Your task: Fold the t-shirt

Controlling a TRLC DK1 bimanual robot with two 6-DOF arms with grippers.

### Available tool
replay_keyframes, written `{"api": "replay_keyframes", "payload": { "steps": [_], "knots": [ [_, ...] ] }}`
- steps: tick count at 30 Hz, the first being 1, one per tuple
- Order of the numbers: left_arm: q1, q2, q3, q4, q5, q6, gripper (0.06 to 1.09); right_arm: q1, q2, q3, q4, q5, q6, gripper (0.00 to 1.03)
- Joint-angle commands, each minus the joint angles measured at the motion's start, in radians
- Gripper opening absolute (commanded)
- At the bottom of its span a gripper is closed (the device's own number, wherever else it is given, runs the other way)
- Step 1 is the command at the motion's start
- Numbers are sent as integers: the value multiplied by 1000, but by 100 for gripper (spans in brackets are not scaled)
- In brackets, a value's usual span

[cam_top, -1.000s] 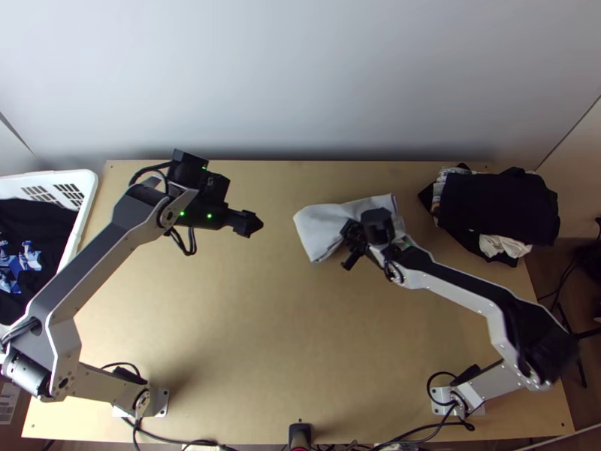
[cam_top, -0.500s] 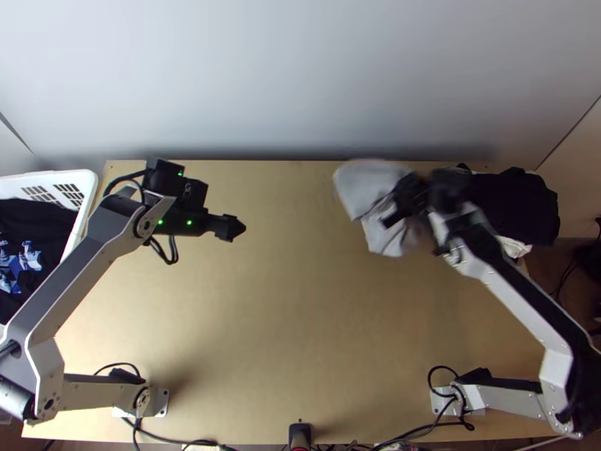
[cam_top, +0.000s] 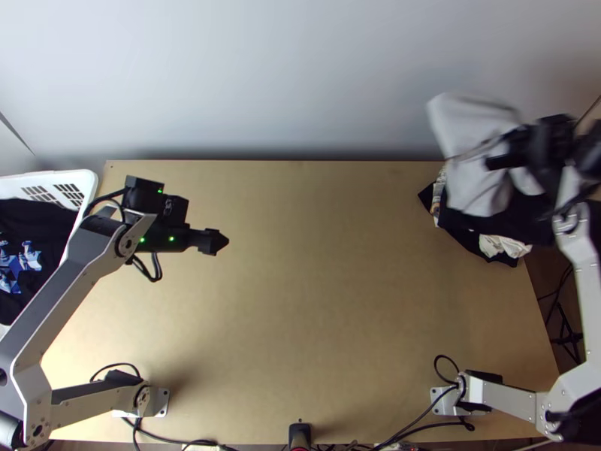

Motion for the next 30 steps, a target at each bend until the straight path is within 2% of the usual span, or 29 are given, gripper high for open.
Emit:
{"api": "replay_keyframes", "payload": {
  "steps": [1, 8, 14, 17, 21, 25, 30],
  "knots": [
    [38, -45, -66, -1, -1, 18, 104, -294, 71, 137, -34, -163, 43, 3],
    [67, -59, -102, -7, -1, 34, 104, -520, 196, 192, -30, -276, 34, 3],
    [84, -82, -132, -15, -4, 35, 104, -563, 302, 180, -11, -282, -24, 3],
    [107, -98, -140, -30, -4, 50, 104, -548, 334, 157, 1, -281, -12, 3],
    [159, -127, -148, -66, -5, 83, 104, -463, 351, 132, 4, -279, 39, 3],
    [216, -151, -157, -98, -4, 126, 104, -360, 334, 70, 38, -236, 102, 3],
    [264, -174, -165, -121, -4, 156, 104, -275, 314, -50, 88, -189, 120, 3]
  ]
}}
